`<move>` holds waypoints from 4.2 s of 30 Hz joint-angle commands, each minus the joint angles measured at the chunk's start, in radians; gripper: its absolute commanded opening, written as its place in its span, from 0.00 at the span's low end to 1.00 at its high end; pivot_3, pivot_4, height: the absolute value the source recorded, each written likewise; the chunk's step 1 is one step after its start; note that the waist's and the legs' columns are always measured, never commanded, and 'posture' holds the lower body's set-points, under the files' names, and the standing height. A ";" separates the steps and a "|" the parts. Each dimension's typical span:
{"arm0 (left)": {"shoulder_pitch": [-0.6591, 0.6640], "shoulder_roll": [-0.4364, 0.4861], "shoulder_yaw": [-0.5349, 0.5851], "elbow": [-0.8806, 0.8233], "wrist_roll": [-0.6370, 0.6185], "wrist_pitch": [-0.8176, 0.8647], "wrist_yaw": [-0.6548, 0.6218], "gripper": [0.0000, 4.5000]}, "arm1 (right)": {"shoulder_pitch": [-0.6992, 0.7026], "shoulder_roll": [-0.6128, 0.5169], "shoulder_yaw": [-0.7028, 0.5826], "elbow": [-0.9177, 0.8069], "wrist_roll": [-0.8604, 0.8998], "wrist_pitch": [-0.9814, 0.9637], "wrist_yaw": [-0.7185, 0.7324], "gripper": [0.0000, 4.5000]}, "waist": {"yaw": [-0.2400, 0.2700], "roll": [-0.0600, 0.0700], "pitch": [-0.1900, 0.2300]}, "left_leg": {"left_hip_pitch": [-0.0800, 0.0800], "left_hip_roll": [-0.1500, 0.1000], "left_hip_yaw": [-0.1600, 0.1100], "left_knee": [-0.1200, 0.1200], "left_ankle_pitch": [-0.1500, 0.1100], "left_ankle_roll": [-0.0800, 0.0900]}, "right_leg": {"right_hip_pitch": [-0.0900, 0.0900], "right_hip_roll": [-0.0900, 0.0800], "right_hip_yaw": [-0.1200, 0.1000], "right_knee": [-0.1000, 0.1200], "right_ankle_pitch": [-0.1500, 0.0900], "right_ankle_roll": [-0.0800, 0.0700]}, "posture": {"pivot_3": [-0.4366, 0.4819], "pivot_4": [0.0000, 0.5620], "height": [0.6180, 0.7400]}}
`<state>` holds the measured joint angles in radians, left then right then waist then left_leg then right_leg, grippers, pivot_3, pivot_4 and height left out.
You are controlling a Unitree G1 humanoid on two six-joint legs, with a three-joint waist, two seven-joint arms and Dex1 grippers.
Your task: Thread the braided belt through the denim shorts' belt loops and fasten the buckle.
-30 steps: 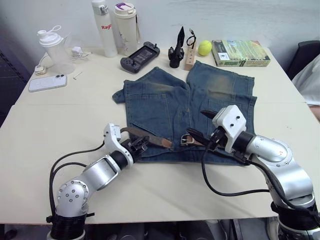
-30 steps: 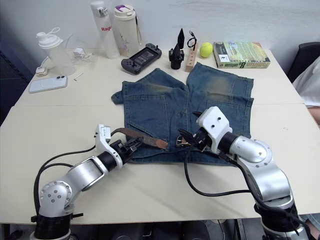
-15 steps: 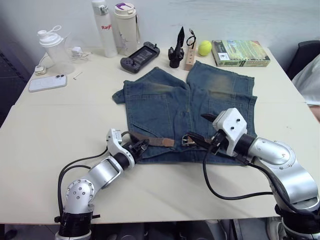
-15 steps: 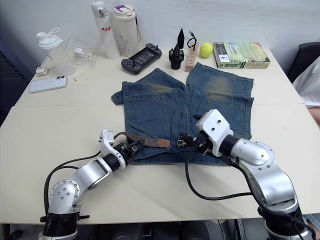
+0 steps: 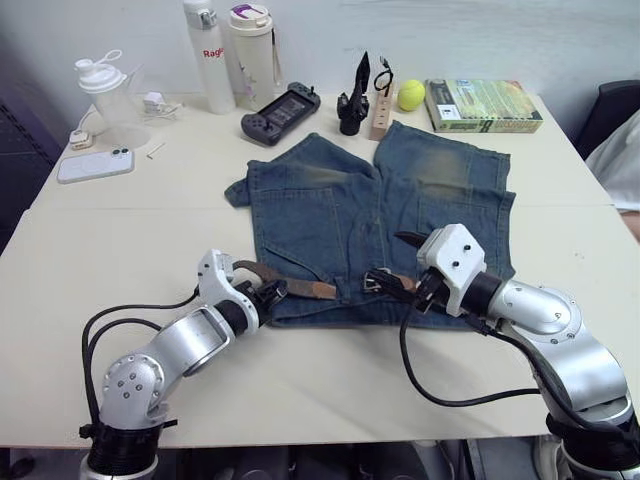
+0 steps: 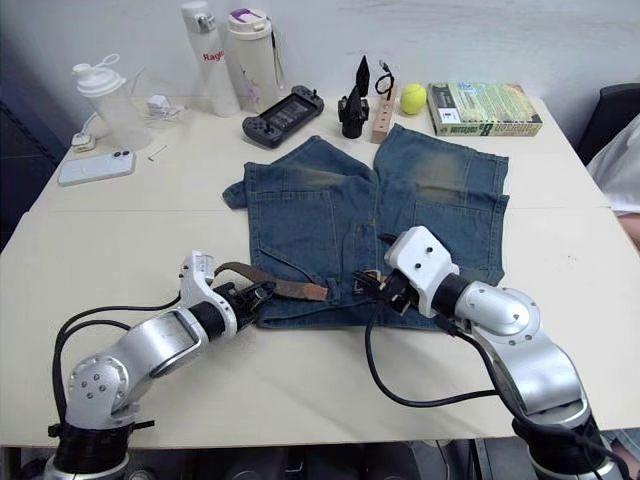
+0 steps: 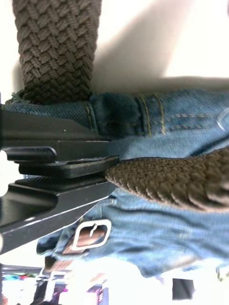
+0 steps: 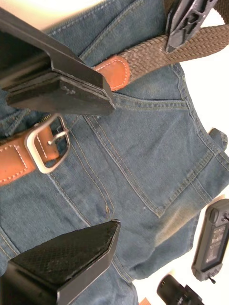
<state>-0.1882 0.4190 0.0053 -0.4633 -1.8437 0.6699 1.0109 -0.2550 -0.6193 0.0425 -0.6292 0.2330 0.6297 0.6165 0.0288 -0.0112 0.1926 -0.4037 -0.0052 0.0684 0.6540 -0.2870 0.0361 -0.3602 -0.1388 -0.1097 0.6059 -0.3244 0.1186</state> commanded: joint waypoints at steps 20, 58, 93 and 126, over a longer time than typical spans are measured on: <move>-0.138 0.035 -0.081 -0.082 -0.036 -0.042 0.093 0.00 | -0.017 -0.016 0.019 -0.014 -0.041 -0.035 0.000 0.83 | 0.000 0.000 0.000 | 0.000 0.000 0.000 0.000 0.001 0.000 | 0.000 0.006 0.000 0.000 0.000 0.000 | 0.48 0.27 0.87; -0.108 0.044 -0.129 0.267 0.490 0.244 -1.011 0.00 | 0.131 -0.172 0.072 -0.020 -0.188 -0.257 0.078 0.83 | 0.019 0.000 0.000 | 0.000 0.000 0.001 -0.003 0.002 0.000 | -0.001 0.006 0.000 -0.001 0.000 0.000 | 0.48 0.27 0.87; -0.208 -0.081 -0.202 0.412 1.110 0.376 -1.329 0.00 | 0.328 -0.105 0.106 0.053 -0.634 -0.590 -0.052 0.83 | 0.029 0.001 0.000 | 0.004 0.000 -0.001 -0.002 0.004 -0.002 | 0.003 0.004 -0.002 0.001 0.000 0.000 | 0.48 0.27 0.87; -0.171 -0.111 -0.205 0.334 1.206 0.427 -1.346 0.00 | 0.318 -0.112 0.100 0.063 -0.655 -0.653 0.012 0.23 | 0.028 0.001 -0.001 | 0.017 0.000 -0.003 -0.005 -0.002 -0.010 | 0.018 0.004 -0.003 -0.005 0.000 0.000 | 0.48 0.27 0.87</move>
<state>-0.3985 0.3042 -0.1597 -0.1664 -0.6799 1.0330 -0.3432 0.0594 -0.7298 0.1530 -0.5565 -0.4135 -0.0194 0.6277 0.0570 -0.0101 0.1920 -0.3871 -0.0048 0.0656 0.6485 -0.2887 0.0263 -0.3425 -0.1353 -0.1130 0.6006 -0.3244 0.1185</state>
